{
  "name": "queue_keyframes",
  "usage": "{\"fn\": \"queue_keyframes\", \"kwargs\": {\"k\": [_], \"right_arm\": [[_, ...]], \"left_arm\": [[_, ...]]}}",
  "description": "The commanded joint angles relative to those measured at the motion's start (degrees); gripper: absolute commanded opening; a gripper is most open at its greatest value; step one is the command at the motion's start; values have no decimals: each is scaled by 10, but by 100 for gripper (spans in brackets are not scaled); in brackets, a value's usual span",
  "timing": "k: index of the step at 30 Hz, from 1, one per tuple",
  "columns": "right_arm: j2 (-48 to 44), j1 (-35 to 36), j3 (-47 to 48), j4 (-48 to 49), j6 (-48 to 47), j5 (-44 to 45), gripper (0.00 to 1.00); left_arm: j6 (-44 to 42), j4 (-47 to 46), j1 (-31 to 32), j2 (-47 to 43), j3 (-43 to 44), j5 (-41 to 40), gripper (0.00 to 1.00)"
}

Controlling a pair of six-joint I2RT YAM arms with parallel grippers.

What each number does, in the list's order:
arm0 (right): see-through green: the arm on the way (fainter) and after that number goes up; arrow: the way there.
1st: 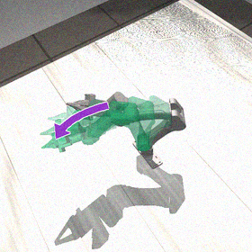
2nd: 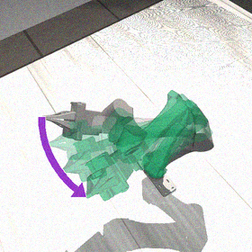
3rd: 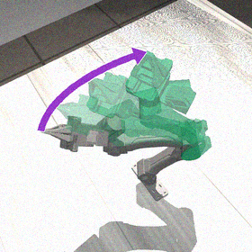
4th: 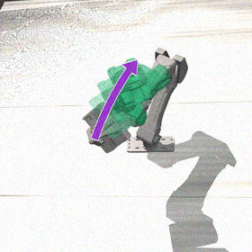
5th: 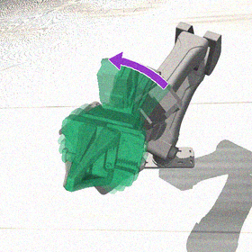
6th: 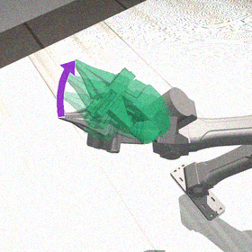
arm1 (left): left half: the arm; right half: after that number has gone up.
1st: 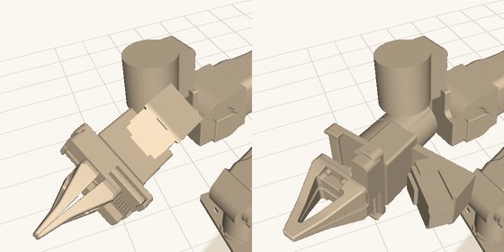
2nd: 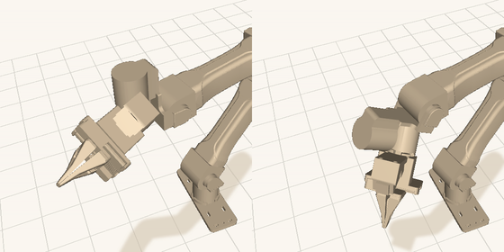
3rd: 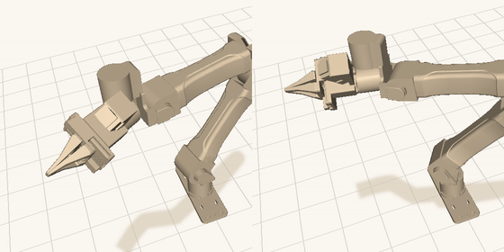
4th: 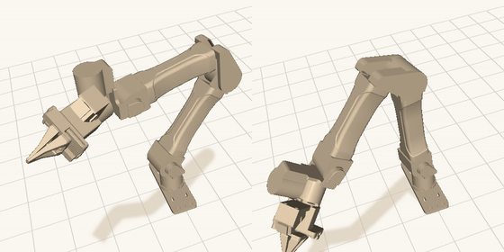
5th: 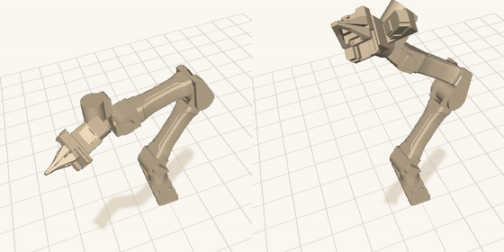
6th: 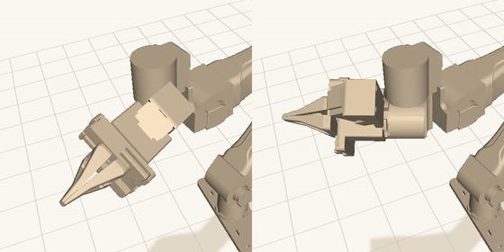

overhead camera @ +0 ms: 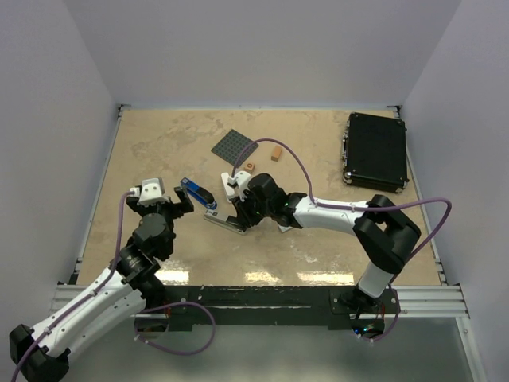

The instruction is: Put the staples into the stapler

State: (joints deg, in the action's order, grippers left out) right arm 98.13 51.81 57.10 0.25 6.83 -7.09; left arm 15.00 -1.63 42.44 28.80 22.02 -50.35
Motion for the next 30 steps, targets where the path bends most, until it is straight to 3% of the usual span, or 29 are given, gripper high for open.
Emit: {"fn": "queue_keyframes", "kwargs": {"k": [1, 9, 13, 17, 24, 26, 30], "right_arm": [[48, 18, -22, -97, 26, 17, 31], [5, 22, 35, -115, 65, 44, 35], [-12, -6, 89, -124, 77, 63, 47], [-9, -51, 135, -126, 87, 60, 58], [-57, -193, 132, -131, 128, 66, 73], [-92, -238, 118, -133, 143, 62, 77], [-168, -394, 85, -133, 178, 46, 87]], "left_arm": [[-49, -74, -52, 7, -29, 40, 100], [-60, -101, -64, 53, -20, 82, 100], [-50, -96, -78, 63, -13, 99, 100], [9, -54, -132, 86, 9, 170, 100], [94, 15, -289, 115, 48, 320, 100], [113, 45, -296, 112, 53, 311, 100], [122, 86, -312, 107, 100, 293, 100]]}}
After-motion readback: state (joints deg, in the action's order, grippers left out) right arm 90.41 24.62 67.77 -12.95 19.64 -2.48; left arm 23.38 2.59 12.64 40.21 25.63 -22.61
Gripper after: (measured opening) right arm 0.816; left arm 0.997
